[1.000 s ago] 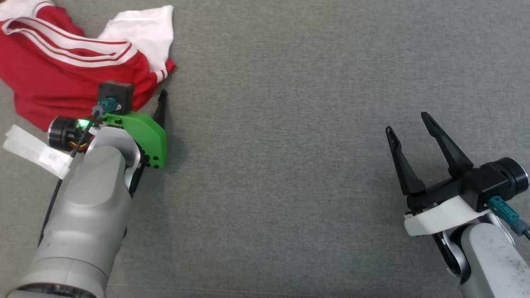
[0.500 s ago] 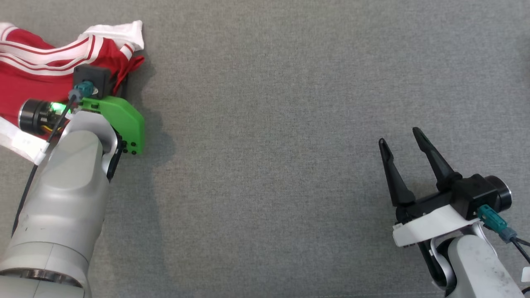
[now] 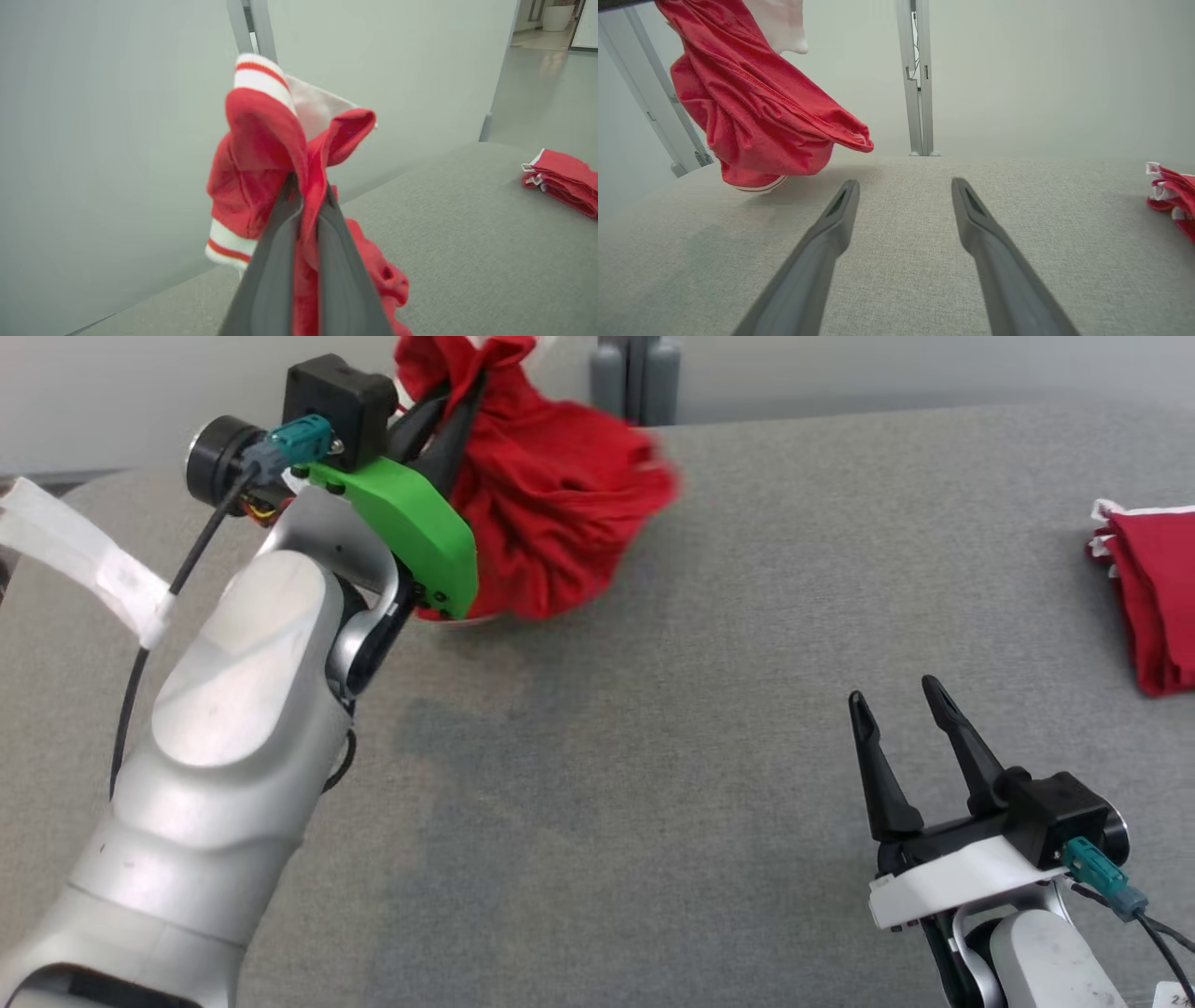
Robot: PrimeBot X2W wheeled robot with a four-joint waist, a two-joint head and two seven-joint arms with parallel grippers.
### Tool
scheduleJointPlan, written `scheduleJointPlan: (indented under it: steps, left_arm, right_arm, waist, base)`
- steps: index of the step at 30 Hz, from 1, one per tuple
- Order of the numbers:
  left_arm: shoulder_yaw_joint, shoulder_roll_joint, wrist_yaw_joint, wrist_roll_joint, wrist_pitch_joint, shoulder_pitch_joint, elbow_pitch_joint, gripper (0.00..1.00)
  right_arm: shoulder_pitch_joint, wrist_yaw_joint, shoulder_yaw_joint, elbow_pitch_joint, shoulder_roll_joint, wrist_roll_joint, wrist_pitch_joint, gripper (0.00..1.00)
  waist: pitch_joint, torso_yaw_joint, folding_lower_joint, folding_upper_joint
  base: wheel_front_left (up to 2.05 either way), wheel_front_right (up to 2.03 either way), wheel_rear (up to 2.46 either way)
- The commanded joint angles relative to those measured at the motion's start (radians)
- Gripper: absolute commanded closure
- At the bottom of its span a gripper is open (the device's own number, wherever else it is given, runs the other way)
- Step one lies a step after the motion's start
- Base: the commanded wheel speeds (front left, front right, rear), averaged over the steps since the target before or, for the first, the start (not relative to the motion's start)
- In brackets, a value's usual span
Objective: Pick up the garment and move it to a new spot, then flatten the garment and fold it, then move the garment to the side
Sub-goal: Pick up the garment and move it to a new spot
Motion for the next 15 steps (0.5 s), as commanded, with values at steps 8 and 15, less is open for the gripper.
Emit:
scheduleJointPlan:
  steps: [8, 15]
  left_arm:
    - [-0.030, -0.056, 0.048, -0.162, 0.157, 0.244, -0.490, 1.00]
    - [-0.122, -0.106, 0.070, -0.195, 0.141, 0.396, -0.542, 1.00]
  right_arm:
    - [0.011, -0.002, -0.039, -0.016, 0.028, 0.004, -0.002, 0.00]
    - [0.014, -0.002, -0.072, -0.021, 0.039, 0.010, -0.002, 0.00]
  waist:
    - [-0.038, -0.190, 0.0000, 0.0000]
    - [0.003, -0.295, 0.0000, 0.0000]
  base:
    - [0.00, 0.00, 0.00]
    - [0.00, 0.00, 0.00]
